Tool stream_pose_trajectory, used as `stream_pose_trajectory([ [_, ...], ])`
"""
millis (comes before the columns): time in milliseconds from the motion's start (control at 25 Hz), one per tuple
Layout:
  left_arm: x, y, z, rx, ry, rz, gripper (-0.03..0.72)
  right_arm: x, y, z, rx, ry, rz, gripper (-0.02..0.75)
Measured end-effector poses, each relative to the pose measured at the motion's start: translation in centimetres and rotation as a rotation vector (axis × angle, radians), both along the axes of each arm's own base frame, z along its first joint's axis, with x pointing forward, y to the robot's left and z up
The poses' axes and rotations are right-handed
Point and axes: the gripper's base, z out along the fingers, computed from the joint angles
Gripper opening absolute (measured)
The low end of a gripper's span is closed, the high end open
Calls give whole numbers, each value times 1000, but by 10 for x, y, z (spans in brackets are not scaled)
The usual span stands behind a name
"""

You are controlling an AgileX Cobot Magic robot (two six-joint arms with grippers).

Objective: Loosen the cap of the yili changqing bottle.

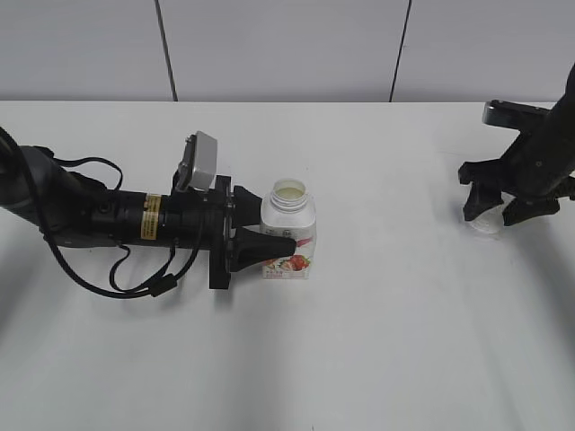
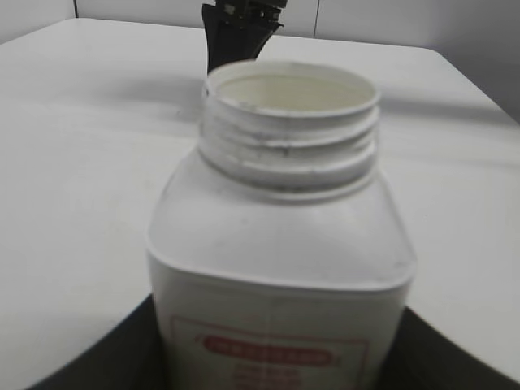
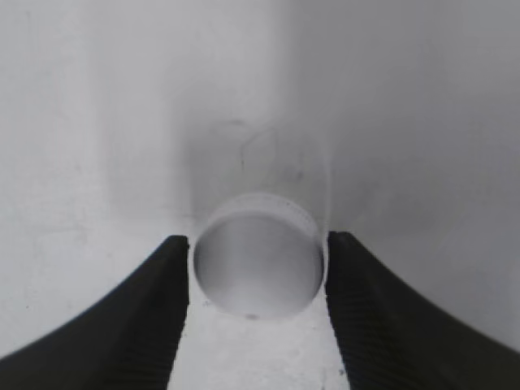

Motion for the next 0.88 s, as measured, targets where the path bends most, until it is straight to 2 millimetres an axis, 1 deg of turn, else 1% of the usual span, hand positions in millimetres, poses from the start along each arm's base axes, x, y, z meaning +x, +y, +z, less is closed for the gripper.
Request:
stream_pose_trajectory([
  [160, 0, 0, 0, 0, 0, 0, 364, 0, 0, 0, 1, 3, 1, 559],
  [200, 0, 0, 0, 0, 0, 0, 364, -1, 0, 0, 1, 8, 2, 577],
  [240, 0, 0, 0, 0, 0, 0, 364, -1, 0, 0, 4, 13, 2, 578],
  [320, 0, 0, 0, 0, 0, 0, 364, 0, 2, 4, 17, 31, -2, 551],
  [480, 0, 0, 0, -2, 0, 4, 364, 8, 6, 20, 66, 51, -8, 487],
  [640, 1, 0, 1, -8, 3, 9, 364, 16, 9, 37, 97, 62, 5, 475],
  [800, 0, 0, 1, -7, 6, 7, 364, 21, 10, 48, 106, 61, 20, 472],
  [880, 0, 0, 1, -7, 6, 7, 377, 23, 10, 53, 108, 55, 23, 472],
])
